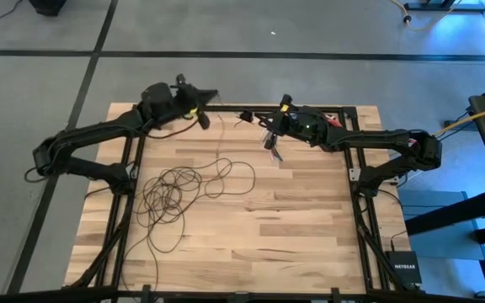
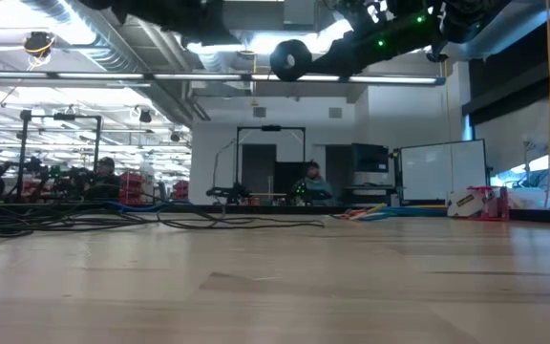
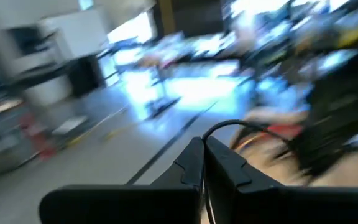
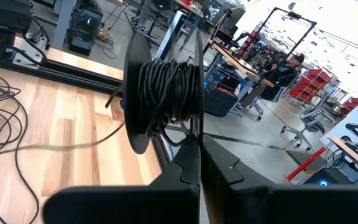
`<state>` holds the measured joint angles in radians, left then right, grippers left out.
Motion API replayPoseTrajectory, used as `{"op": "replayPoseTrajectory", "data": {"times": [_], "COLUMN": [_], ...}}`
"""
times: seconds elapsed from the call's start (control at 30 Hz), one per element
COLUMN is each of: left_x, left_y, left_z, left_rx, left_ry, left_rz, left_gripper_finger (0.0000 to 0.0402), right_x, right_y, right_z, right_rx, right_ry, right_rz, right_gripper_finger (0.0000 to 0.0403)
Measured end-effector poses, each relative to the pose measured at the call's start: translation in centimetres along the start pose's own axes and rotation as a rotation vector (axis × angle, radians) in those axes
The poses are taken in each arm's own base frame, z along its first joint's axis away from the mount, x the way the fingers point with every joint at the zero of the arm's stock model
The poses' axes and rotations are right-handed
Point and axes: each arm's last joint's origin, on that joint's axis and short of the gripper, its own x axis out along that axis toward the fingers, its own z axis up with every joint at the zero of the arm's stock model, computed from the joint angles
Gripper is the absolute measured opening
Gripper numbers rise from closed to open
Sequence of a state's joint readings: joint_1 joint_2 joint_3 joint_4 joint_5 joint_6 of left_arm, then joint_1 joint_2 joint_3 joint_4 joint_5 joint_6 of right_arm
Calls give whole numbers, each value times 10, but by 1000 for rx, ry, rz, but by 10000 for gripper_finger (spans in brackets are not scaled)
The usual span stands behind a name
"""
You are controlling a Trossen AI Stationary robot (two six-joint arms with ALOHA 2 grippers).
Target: Coiling cords
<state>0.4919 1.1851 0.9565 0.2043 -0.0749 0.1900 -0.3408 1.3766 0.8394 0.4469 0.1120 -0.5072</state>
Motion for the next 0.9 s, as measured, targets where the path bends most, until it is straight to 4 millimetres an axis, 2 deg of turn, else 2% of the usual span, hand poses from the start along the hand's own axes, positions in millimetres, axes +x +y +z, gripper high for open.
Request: {"op": "replayPoseTrajectory", "data": {"times": [0.13,0.33,0.63,0.77,0.9], "left_x": [2,6,18,29,45], "left_y": [-25,-57,-80,-89,-102], "left_z": [9,11,14,16,10], "left_rx": [-31,-17,-8,-14,6], "left_ry": [-102,-148,-238,-279,-274], "left_rz": [-128,-225,-235,-241,-256], "left_gripper_finger": [4,5,5,5,5], "right_x": [0,0,0,0,0], "right_y": [-1,-3,-4,-4,-4], "right_z": [0,-1,-1,0,0], "right_rx": [0,0,2,4,5], "right_ry": [13,48,53,47,50], "right_rz": [-26,-91,-119,-123,-123], "right_gripper_finger": [1,1,1,1,1]}}
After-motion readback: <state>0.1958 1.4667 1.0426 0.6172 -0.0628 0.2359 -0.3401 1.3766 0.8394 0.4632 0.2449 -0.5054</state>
